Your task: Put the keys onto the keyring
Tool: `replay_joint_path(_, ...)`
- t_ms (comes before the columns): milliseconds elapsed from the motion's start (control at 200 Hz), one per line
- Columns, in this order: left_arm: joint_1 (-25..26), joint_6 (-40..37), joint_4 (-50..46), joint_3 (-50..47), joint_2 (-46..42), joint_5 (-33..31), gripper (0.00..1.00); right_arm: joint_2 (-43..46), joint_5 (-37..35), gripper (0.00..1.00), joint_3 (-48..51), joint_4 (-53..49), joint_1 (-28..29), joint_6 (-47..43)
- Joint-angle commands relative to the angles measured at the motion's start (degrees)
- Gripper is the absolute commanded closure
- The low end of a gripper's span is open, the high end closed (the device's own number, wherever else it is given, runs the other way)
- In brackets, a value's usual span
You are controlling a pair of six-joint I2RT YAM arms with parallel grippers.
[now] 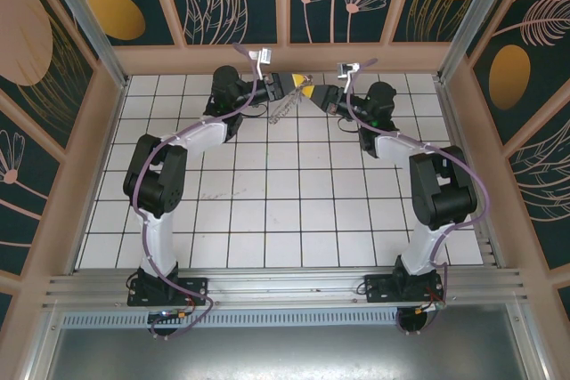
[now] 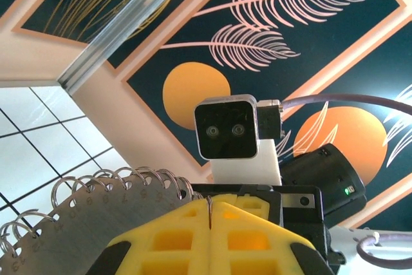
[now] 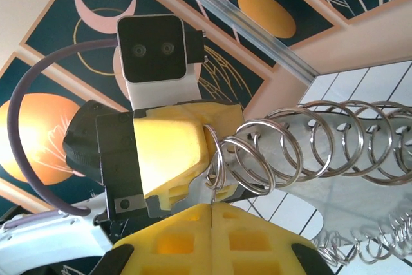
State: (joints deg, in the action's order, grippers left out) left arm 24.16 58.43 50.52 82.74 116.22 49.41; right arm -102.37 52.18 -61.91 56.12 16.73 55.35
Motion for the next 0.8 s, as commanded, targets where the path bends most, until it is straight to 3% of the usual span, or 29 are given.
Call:
replay_joint_path(0, 0.7, 1.0, 4.9, -1.2, -2.9, -0.1, 1.00, 3.1, -4.7, 1.00, 0.1, -2.5, 2.1, -3.3)
replay_joint_path(270, 0.9, 1.8, 6.2, -2.1, -2.8, -1.4, 1.00, 2.0, -4.8, 1.00, -2.4, -3.1, 4.1, -2.3)
replay_joint_path(460, 0.9, 2.4, 7.1, -2.4, -2.6, -2.2, 1.00, 3.1, -4.5, 1.00, -4.3, -9.6, 5.7, -6.4)
replay_joint_path(611, 1.0, 2.4, 7.1, -2.3, -2.4, -2.3, 1.00, 6.3, -4.7, 0.76, -2.4, -12.7, 4.8, -9.1)
replay_joint_path(796, 1.0, 2.7, 7.6, -2.3, -2.5, -2.3, 1.00, 14.0, -5.7, 0.68, 4.6, -14.3, 0.2, -10.3)
